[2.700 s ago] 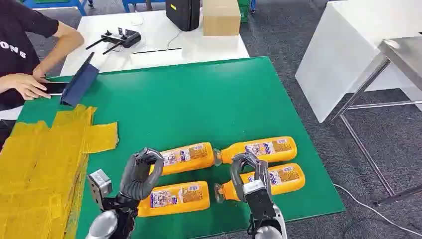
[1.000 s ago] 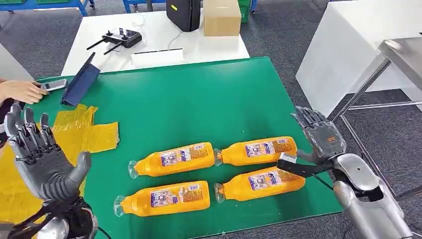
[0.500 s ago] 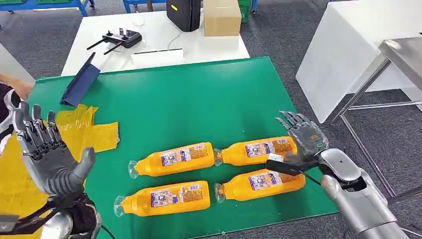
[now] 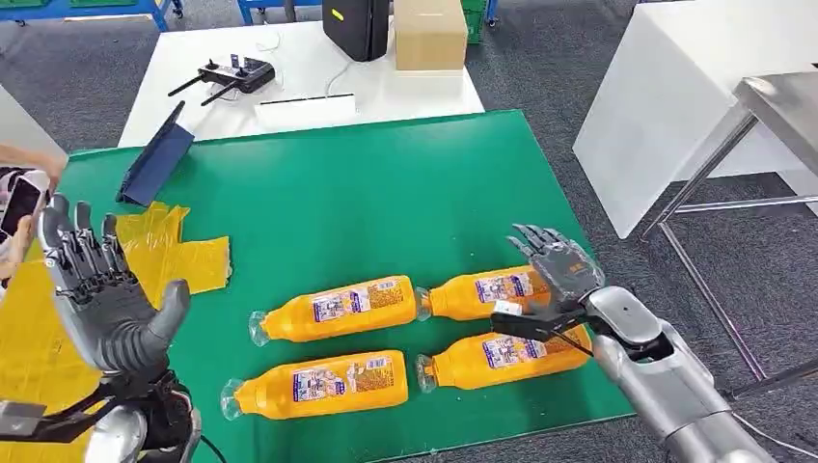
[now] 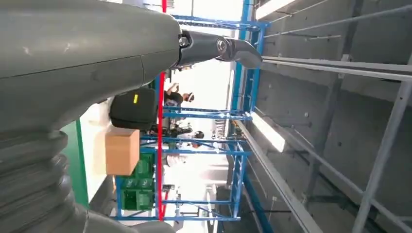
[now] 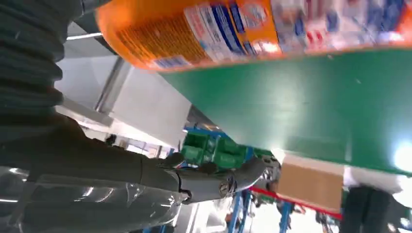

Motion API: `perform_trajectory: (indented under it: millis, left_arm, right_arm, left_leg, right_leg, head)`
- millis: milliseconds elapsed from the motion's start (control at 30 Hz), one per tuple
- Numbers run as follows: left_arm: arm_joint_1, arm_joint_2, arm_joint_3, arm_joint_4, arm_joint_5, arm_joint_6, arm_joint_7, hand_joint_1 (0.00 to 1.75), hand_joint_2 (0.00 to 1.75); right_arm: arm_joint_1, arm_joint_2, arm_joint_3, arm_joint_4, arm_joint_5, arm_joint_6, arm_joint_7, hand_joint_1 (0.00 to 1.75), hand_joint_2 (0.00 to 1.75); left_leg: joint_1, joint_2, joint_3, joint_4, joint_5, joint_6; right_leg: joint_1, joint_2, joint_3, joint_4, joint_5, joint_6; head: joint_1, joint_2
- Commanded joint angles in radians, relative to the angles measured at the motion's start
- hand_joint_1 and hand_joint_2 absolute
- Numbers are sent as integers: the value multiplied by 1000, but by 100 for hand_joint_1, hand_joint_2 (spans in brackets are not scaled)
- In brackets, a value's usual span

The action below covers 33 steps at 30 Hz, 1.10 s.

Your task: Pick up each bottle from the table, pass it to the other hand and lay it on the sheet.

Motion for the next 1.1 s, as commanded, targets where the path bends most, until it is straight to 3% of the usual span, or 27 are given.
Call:
perform_trajectory:
  millis: [33, 333, 700, 967, 1000, 1033, 1067, 1100]
  left_arm:
    - [-25, -8, 27, 72, 30, 0, -4, 0, 175]
    - [-24, -19, 44, 58, 52, -17, -21, 0, 175]
    - [-40, -27, 26, 65, 58, -31, -19, 0, 175]
    - [-43, -29, 24, 83, 69, -31, -14, 0, 175]
    - [-43, -29, 25, 84, 71, -32, -15, 0, 175]
    - [-43, -31, 30, 84, 77, -33, -16, 0, 175]
    - [-43, -31, 30, 84, 77, -33, -16, 0, 175]
    - [-42, -30, 31, 84, 77, -33, -16, 0, 175]
  right_arm:
    - [-127, 12, 127, 229, -5, 32, 7, 0, 175]
    - [-169, 43, 157, 311, -3, 41, 30, 0, 175]
    - [-254, 170, 238, 509, 96, -50, 38, 0, 175]
    - [-278, 211, 295, 577, 130, -35, 21, 3, 175]
    - [-276, 210, 296, 580, 129, -36, 19, 26, 175]
    - [-280, 213, 306, 593, 131, -29, 15, 75, 175]
    - [-280, 213, 306, 593, 131, -29, 15, 75, 175]
    - [-279, 213, 307, 594, 131, -31, 14, 134, 175]
  left_leg:
    - [1, 0, 3, -1, 0, -1]
    - [1, 0, 2, 0, -1, -1]
    - [1, 1, 2, -1, 0, -1]
    - [1, 0, 3, -1, 0, -1]
    - [2, -1, 4, -1, 0, -2]
    - [2, 0, 4, -1, 0, -1]
    - [1, 0, 3, -1, 0, -1]
    - [2, -1, 5, -1, 0, -2]
  right_leg:
    - [1, 3, 2, -1, 0, -1]
    - [0, 3, 2, -1, 0, -1]
    - [0, 3, 1, 0, 0, -1]
    - [1, 3, 2, -1, 0, -1]
    - [2, 3, 3, -1, 0, -1]
    - [2, 3, 3, -1, 0, -1]
    - [1, 2, 3, -1, 0, -1]
    - [2, 2, 4, -1, 0, -1]
  head:
    - [0, 0]
    - [0, 0]
    - [0, 0]
    - [0, 0]
    - [0, 0]
    - [0, 0]
    - [0, 0]
    - [0, 0]
